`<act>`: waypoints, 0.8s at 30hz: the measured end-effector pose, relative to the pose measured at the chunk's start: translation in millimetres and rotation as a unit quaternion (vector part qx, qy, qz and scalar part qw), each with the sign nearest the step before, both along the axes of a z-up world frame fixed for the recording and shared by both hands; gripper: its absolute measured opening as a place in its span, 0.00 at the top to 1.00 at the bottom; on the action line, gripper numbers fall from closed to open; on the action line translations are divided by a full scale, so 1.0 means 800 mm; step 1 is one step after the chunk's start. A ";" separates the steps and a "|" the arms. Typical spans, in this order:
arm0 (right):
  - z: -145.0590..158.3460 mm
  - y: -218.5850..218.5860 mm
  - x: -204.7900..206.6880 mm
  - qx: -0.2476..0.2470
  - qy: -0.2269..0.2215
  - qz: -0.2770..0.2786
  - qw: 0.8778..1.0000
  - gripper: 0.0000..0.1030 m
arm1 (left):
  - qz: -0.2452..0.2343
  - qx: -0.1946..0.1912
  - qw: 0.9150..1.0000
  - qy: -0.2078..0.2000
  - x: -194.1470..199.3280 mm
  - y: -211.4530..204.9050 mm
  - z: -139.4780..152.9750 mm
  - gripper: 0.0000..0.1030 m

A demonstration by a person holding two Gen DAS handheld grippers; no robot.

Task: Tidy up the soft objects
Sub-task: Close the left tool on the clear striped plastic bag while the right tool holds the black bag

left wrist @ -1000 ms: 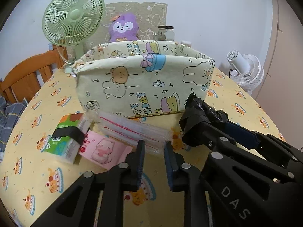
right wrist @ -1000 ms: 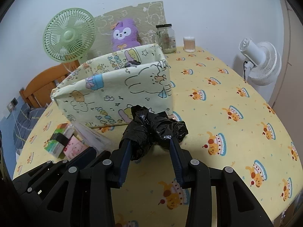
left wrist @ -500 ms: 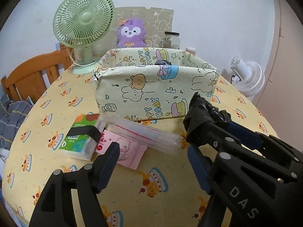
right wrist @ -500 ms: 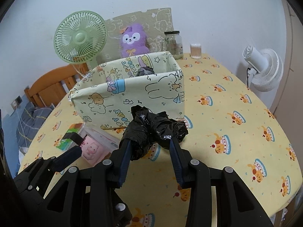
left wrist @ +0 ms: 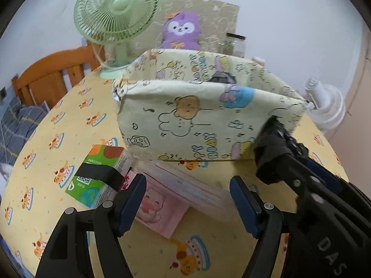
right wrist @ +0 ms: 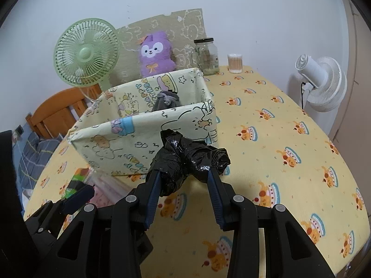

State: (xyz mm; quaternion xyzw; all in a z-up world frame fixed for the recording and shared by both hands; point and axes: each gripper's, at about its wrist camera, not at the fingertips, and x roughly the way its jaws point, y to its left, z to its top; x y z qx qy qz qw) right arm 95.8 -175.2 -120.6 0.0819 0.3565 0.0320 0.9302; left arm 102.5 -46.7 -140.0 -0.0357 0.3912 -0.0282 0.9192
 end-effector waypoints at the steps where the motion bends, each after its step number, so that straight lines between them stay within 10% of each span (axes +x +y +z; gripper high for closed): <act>1: -0.001 0.000 0.002 -0.001 0.002 0.001 1.000 0.58 | 0.003 -0.001 1.000 0.005 0.002 0.000 -0.003 0.26; 6: -0.008 -0.007 0.011 -0.002 0.012 0.000 1.000 0.58 | 0.012 0.005 1.000 0.015 0.010 -0.006 -0.011 0.26; 17: -0.021 -0.012 0.006 0.003 0.023 -0.001 1.000 0.58 | -0.007 0.025 1.000 0.011 -0.005 -0.018 -0.014 0.77; 24: -0.021 -0.010 -0.007 0.006 0.022 -0.002 1.000 0.58 | -0.039 0.031 0.999 0.002 -0.026 -0.028 -0.008 0.86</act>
